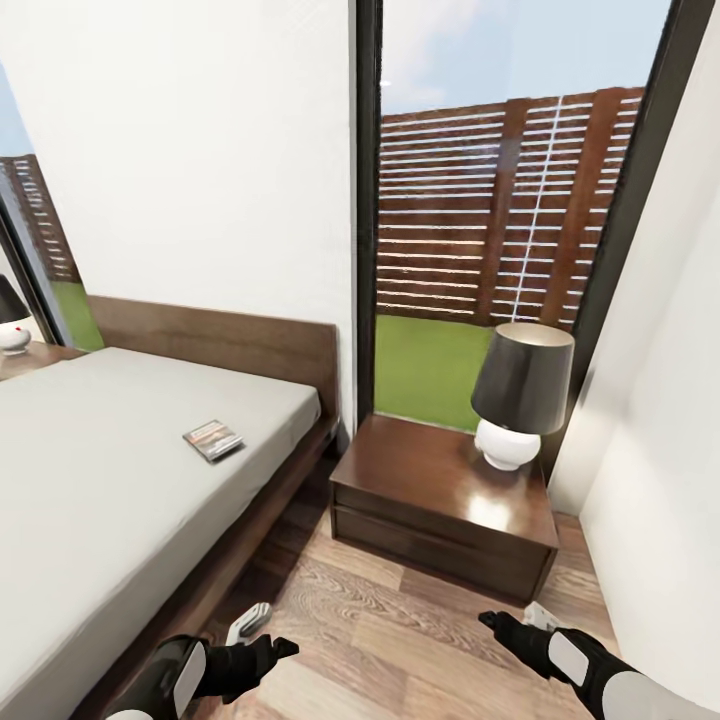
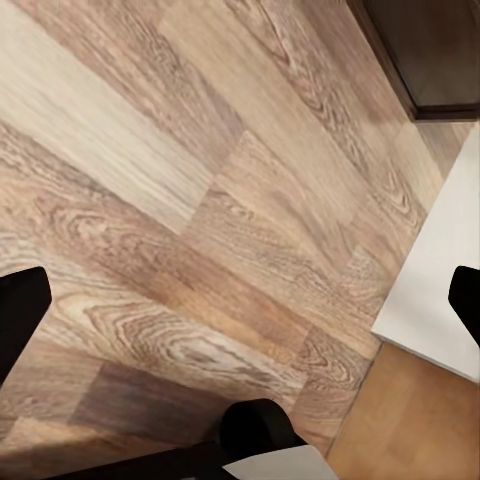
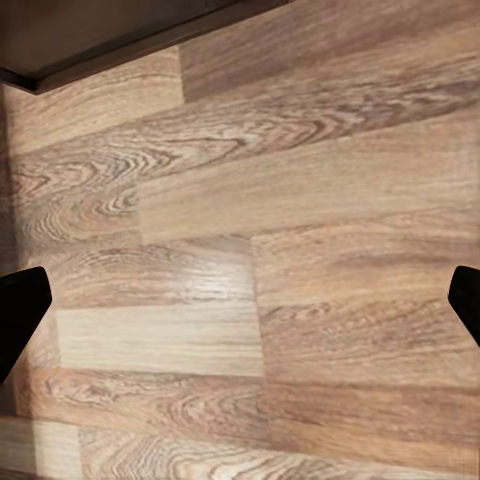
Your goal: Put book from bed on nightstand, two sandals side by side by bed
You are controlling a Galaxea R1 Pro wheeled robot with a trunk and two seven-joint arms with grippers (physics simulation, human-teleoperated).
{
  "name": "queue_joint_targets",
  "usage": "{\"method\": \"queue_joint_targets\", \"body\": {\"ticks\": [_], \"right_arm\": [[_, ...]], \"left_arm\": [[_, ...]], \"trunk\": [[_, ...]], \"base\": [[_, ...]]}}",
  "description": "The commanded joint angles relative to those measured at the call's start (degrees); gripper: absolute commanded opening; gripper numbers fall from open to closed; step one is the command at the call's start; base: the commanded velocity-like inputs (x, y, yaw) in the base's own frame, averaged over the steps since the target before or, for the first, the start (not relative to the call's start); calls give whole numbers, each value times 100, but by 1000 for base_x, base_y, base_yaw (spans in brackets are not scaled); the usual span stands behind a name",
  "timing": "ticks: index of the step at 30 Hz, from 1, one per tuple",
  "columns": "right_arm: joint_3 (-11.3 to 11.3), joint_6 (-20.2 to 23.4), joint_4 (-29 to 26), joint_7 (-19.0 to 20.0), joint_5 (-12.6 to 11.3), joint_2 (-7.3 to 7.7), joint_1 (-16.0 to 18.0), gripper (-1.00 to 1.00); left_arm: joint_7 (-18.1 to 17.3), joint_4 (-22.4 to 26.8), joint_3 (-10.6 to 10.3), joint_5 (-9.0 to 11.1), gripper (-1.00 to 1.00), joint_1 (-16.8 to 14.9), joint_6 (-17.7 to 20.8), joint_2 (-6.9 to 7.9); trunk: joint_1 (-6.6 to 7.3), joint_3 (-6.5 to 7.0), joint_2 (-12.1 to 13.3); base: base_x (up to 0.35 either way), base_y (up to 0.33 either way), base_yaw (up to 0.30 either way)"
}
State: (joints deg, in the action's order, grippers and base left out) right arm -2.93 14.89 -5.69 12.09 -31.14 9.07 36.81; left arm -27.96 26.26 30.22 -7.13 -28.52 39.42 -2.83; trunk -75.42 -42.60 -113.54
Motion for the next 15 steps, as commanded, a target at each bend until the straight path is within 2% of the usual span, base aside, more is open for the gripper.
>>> {"method": "queue_joint_targets", "body": {"ticks": [1,15], "right_arm": [[-34,32,-7,14,2,2,2,100],[-106,40,-11,28,-31,6,2,100]], "left_arm": [[-42,11,45,-61,100,-4,31,-7],[-42,11,45,-61,100,-4,31,-7]], "trunk": [[0,-6,-3],[0,-6,-3]], "base": [[88,-2,0],[86,0,0]]}}
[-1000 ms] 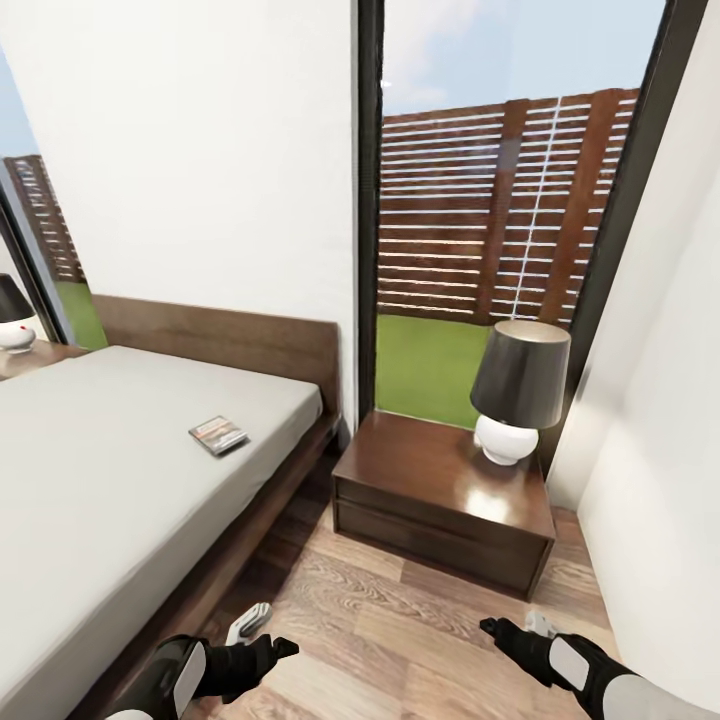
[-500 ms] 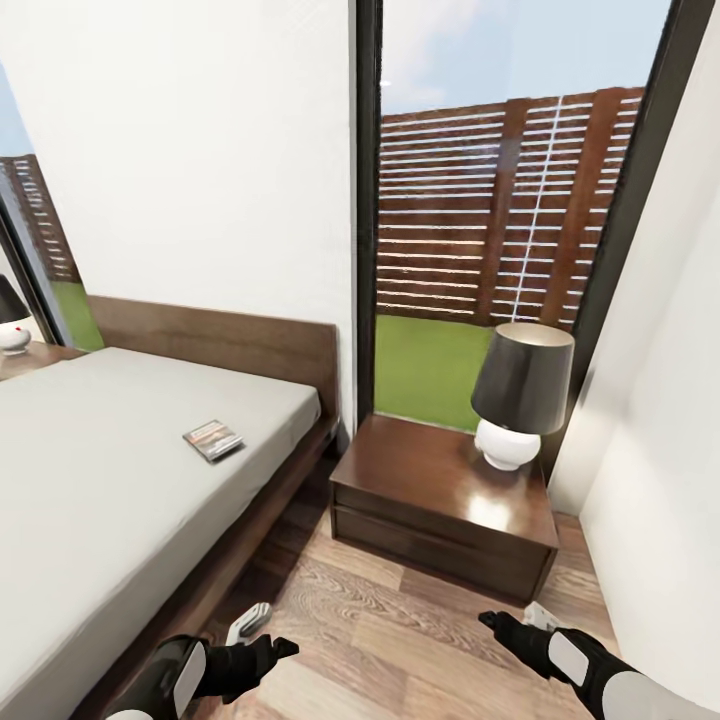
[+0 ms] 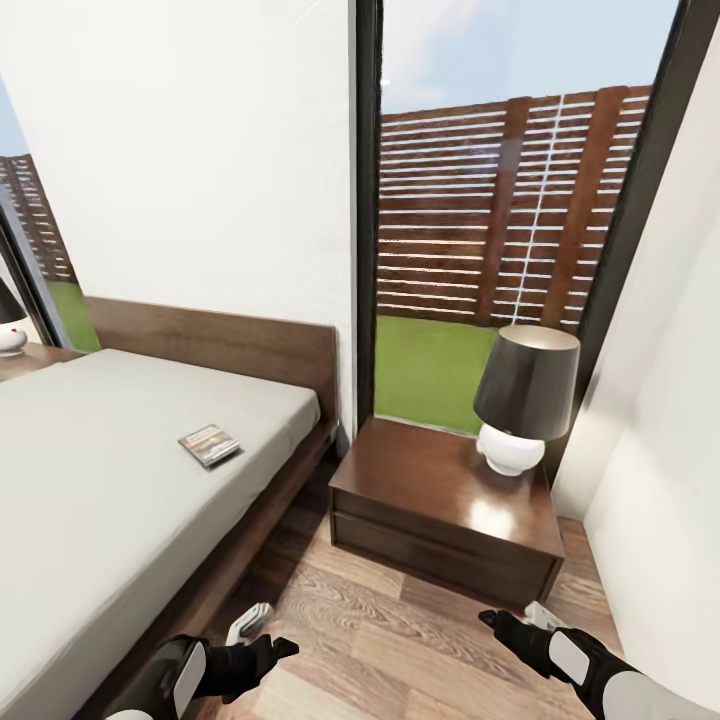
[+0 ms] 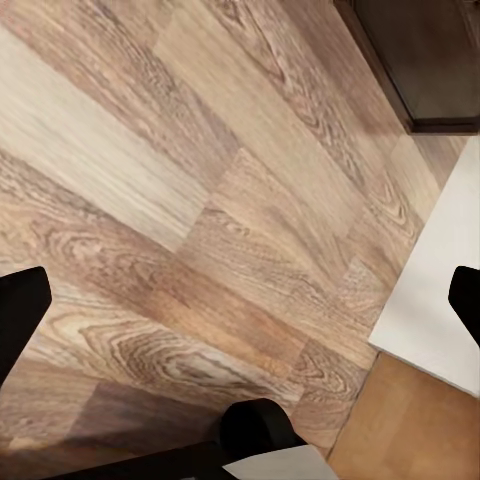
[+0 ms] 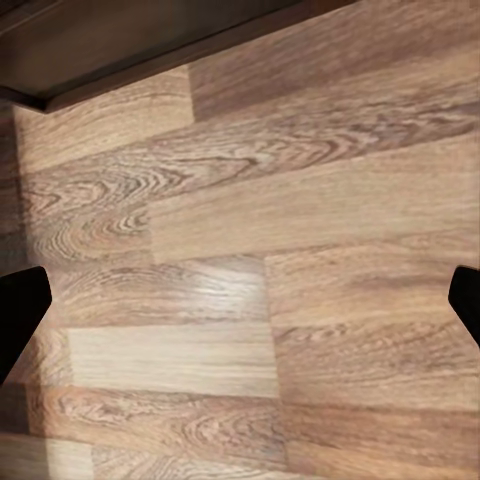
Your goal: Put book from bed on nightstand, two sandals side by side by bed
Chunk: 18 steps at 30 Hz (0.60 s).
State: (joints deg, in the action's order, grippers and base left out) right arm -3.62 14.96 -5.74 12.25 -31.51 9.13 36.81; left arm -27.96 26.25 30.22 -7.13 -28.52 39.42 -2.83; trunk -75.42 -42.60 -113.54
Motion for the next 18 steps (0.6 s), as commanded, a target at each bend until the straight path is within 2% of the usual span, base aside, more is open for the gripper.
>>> {"method": "queue_joint_targets", "body": {"ticks": [1,11,18], "right_arm": [[-35,33,-6,15,4,1,2,100],[-44,37,0,307,1,0,2,100],[4,46,2,352,30,-6,2,100]], "left_arm": [[-42,11,45,-61,100,-4,31,-7],[-42,11,45,-62,100,-4,31,-7],[-42,13,45,-61,100,-4,31,-7]], "trunk": [[0,-6,-3],[0,-6,-3],[0,-6,-3]], "base": [[54,0,0],[18,0,0],[1,0,0]]}}
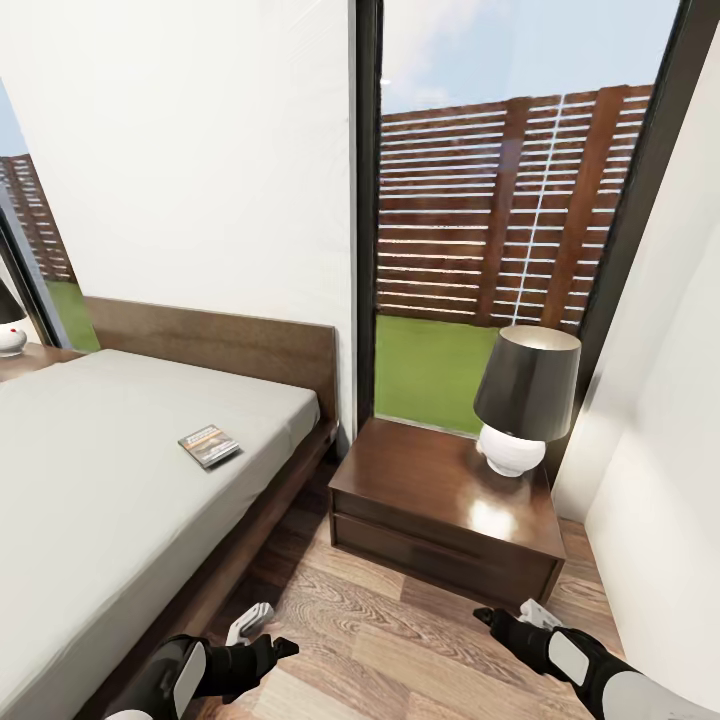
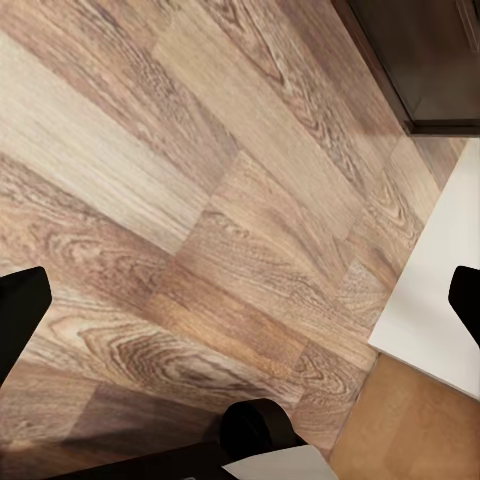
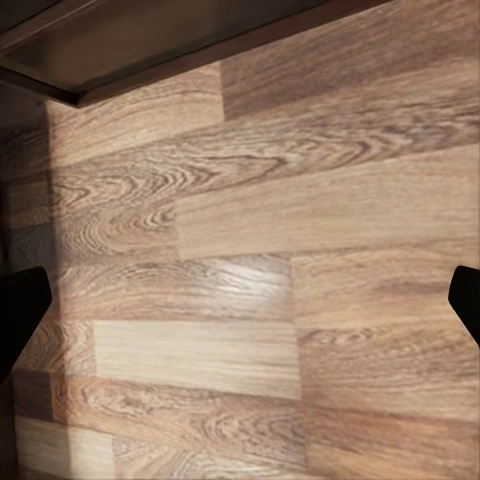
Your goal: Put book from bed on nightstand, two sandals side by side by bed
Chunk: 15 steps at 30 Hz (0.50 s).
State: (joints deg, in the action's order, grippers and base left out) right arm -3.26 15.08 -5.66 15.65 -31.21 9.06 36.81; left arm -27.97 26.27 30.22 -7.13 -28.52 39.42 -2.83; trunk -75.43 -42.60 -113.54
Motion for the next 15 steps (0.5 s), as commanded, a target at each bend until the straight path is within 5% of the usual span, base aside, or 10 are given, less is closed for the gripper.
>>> {"method": "queue_joint_targets", "body": {"ticks": [1,15], "right_arm": [[-26,37,-5,13,2,1,2,100],[-3,16,-5,17,9,0,2,100]], "left_arm": [[-42,11,45,-61,100,-4,31,-7],[-74,10,48,63,100,-4,38,0]], "trunk": [[1,-6,-3],[1,-6,-3]], "base": [[0,0,0],[0,0,0]]}}
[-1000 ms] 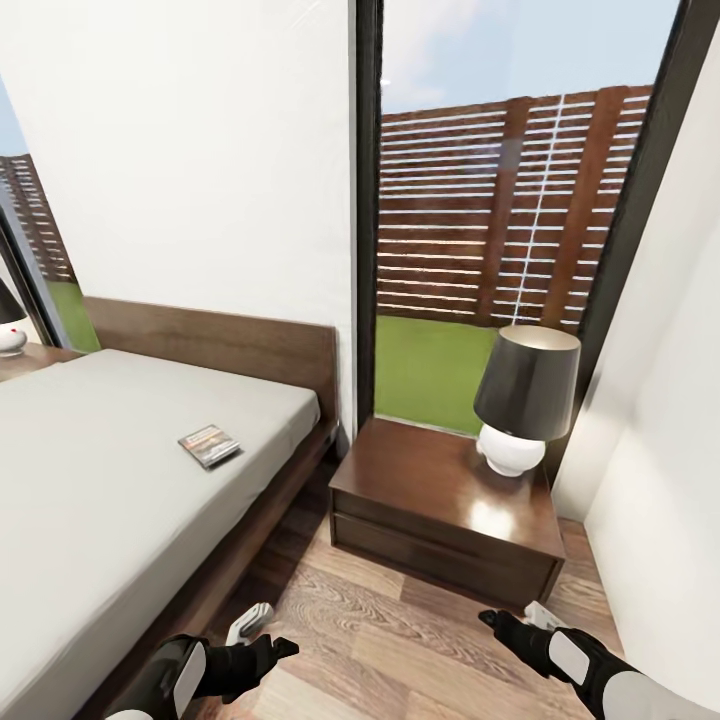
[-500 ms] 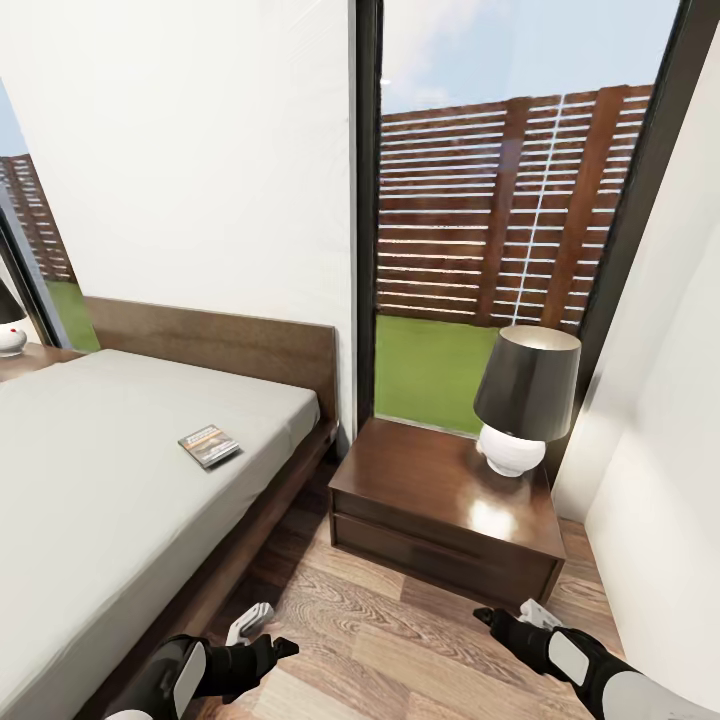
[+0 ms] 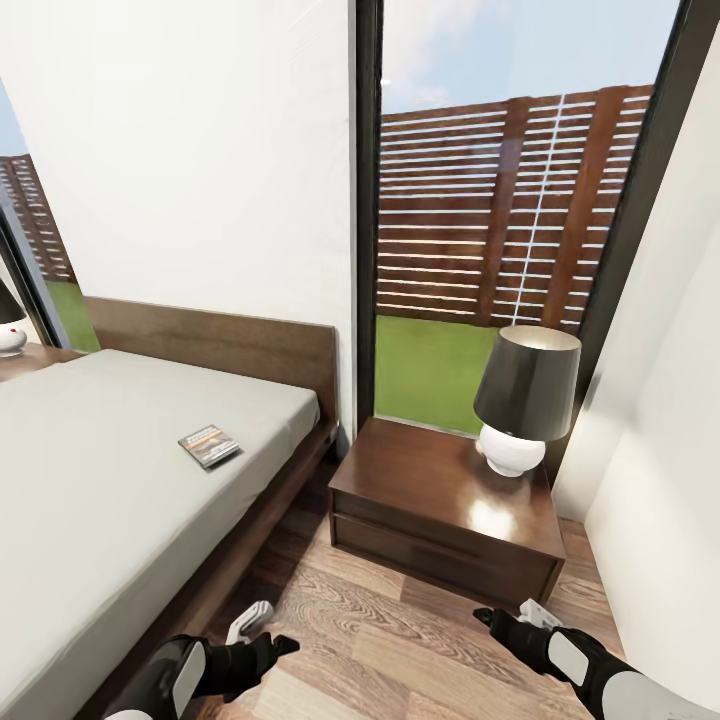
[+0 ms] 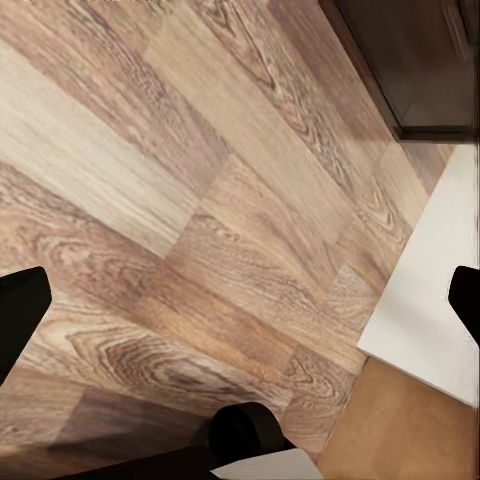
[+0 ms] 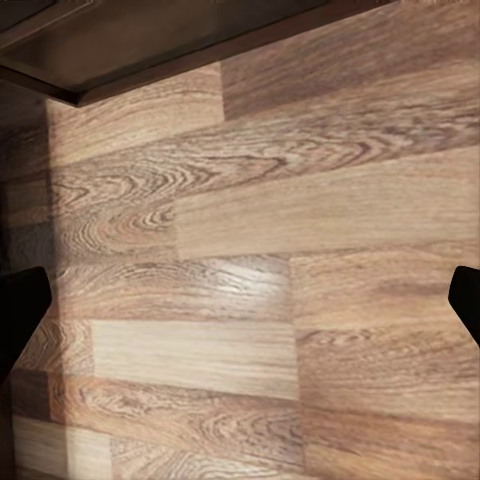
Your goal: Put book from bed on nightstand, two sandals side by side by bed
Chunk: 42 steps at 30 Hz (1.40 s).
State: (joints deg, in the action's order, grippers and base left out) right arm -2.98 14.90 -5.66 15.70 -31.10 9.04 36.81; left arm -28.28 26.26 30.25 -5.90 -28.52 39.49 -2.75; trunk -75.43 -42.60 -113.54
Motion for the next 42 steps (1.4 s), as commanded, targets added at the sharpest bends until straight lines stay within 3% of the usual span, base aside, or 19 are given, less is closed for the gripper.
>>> {"method": "queue_joint_targets", "body": {"ticks": [1,12,18,28,36,42], "right_arm": [[-33,34,-5,12,-2,1,2,100],[-61,45,-5,20,-7,2,2,100],[-37,54,-5,21,-5,1,2,100],[-21,84,-5,28,-2,-11,2,100],[-24,91,-5,25,-8,-15,2,100],[-26,85,-5,18,-7,-20,2,100]], "left_arm": [[-52,11,45,-22,100,-4,31,-5],[-401,11,46,696,100,-4,34,163],[-536,58,63,864,100,-16,132,234],[-741,730,69,1020,100,-407,1523,169],[-944,1028,37,1505,100,-884,1828,198],[-970,1015,22,1666,100,-1450,1880,302]], "trunk": [[1,-6,-3],[1,-6,-3],[1,-6,-3],[1,-6,-3],[1,-6,-3],[1,-6,-3]], "base": [[0,0,0],[0,0,0],[0,0,0],[0,0,0],[0,0,0],[0,0,0]]}}
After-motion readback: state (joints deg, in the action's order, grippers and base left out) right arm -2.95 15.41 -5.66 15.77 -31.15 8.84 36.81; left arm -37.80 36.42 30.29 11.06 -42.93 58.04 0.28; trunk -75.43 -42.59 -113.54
